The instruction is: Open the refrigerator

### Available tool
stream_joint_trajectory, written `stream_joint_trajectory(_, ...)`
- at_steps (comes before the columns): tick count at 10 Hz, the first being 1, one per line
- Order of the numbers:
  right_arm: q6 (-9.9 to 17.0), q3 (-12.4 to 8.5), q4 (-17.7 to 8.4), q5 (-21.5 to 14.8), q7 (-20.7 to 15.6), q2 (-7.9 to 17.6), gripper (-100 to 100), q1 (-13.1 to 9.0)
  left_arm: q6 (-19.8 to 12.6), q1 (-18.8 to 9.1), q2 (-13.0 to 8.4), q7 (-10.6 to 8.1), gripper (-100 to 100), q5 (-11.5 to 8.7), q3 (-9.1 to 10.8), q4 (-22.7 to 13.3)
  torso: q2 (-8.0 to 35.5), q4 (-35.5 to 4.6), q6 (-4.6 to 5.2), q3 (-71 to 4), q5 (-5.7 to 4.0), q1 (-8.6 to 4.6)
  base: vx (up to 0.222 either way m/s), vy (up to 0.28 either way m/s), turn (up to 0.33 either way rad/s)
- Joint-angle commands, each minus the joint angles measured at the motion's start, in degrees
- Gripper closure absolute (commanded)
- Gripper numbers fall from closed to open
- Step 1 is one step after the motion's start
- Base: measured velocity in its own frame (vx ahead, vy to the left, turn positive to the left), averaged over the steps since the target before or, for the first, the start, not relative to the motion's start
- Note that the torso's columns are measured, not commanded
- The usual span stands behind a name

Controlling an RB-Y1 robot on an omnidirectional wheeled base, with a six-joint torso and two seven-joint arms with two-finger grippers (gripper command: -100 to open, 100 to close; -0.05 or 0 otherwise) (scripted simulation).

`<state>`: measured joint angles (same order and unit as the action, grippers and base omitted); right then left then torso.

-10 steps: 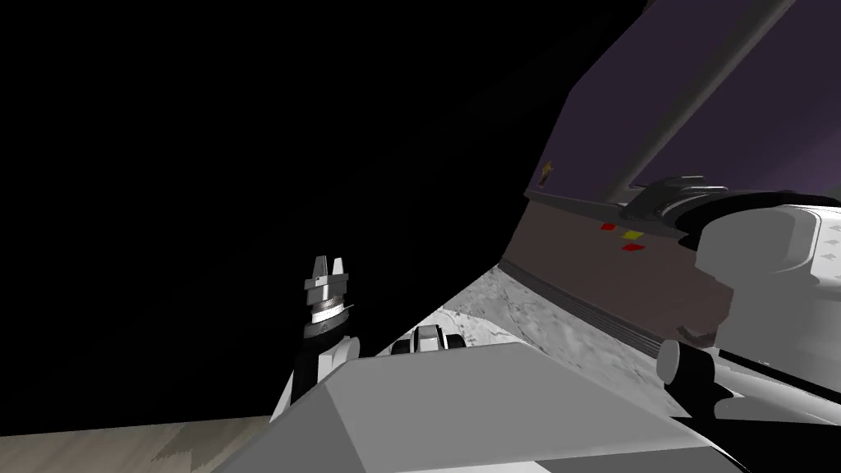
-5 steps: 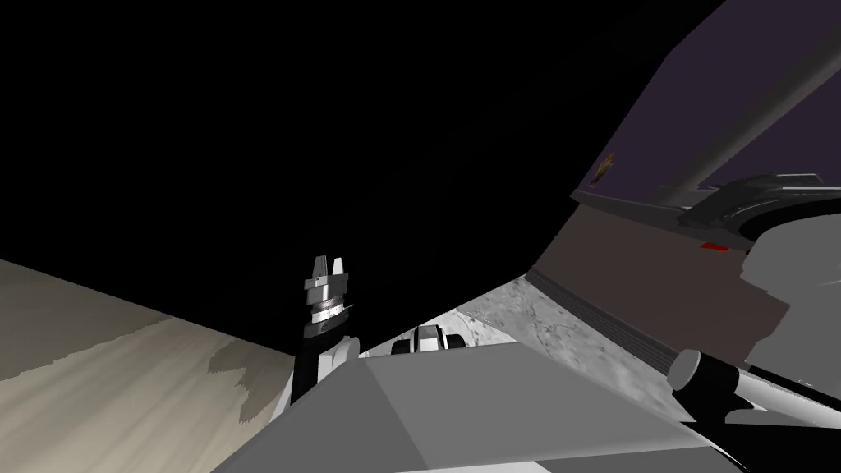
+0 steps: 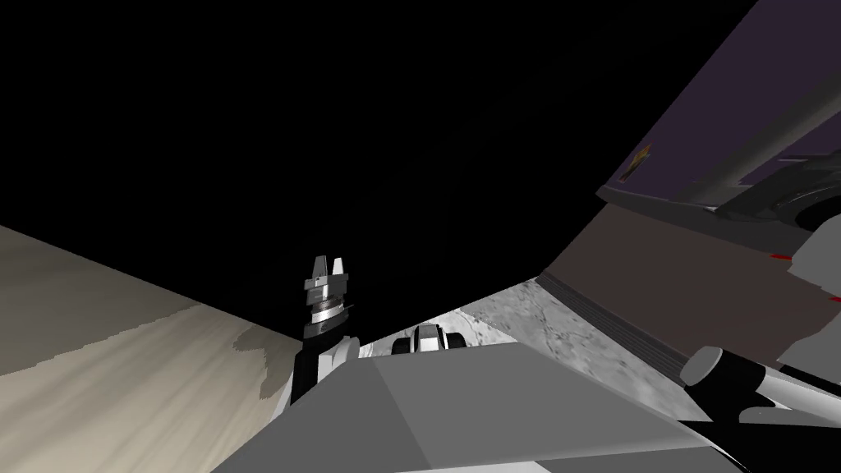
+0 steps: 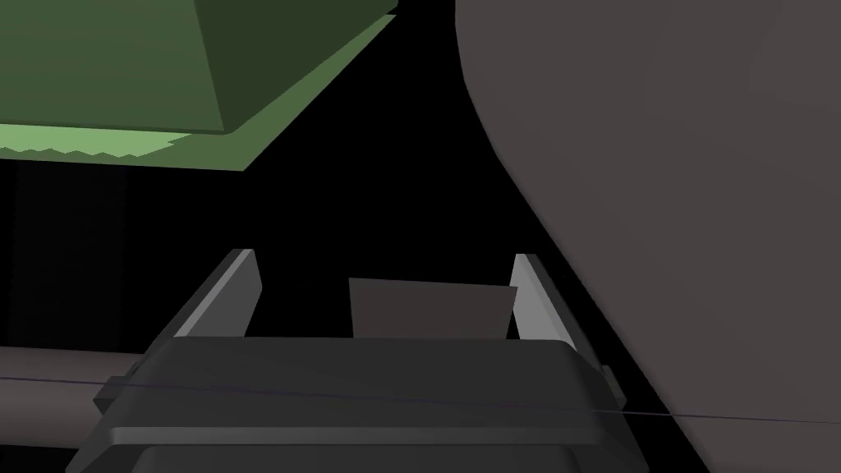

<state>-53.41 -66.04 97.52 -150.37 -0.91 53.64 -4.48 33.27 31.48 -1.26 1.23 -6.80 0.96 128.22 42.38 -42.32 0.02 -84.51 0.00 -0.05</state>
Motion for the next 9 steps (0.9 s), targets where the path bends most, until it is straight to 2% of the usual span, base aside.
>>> stream_joint_trajectory(1, -3.37, -0.93, 0.46, -0.77, 1.0, 2.7, -100, -0.84, 0.0, -0.01, 0.0, 0.0, 0, 0.0, 0.0, 0.0, -0.04, -0.04, -0.1, -0.13, 0.23, 0.04, -0.023, -0.012, 0.058)
stream_joint_trajectory(2, -4.32, -1.15, 0.64, -1.04, 1.31, 3.46, -100, -1.11, 0.0, 0.0, 0.0, 0.0, 0, 0.0, 0.0, 0.0, -0.11, 0.01, -0.06, -0.12, 0.14, 0.09, -0.022, -0.002, 0.03)
stream_joint_trajectory(3, -3.97, -1.11, 0.23, -0.57, 0.95, 2.69, -100, -0.6, 0.0, 0.0, 0.0, 0.0, 0, 0.0, 0.0, 0.0, -0.13, -0.06, -0.08, -0.2, 0.35, 0.16, -0.011, -0.004, -0.003)
stream_joint_trajectory(4, -4.3, -1.16, 0.17, -0.58, 0.98, 2.78, 0, -0.6, 0.0, 0.0, 0.0, 0.0, 0, 0.0, 0.0, 0.0, -0.18, 0.0, -0.07, -0.17, 0.25, 0.24, 0.0, 0.0, 0.0)
stream_joint_trajectory(9, -4.42, -1.1, 0.03, -0.59, 0.97, 2.59, 0, -0.51, 0.0, 0.0, 0.0, 0.0, 0, 0.0, 0.0, 0.0, -0.04, 0.01, 0.0, -0.03, 0.06, 0.11, 0.0, 0.0, 0.0)
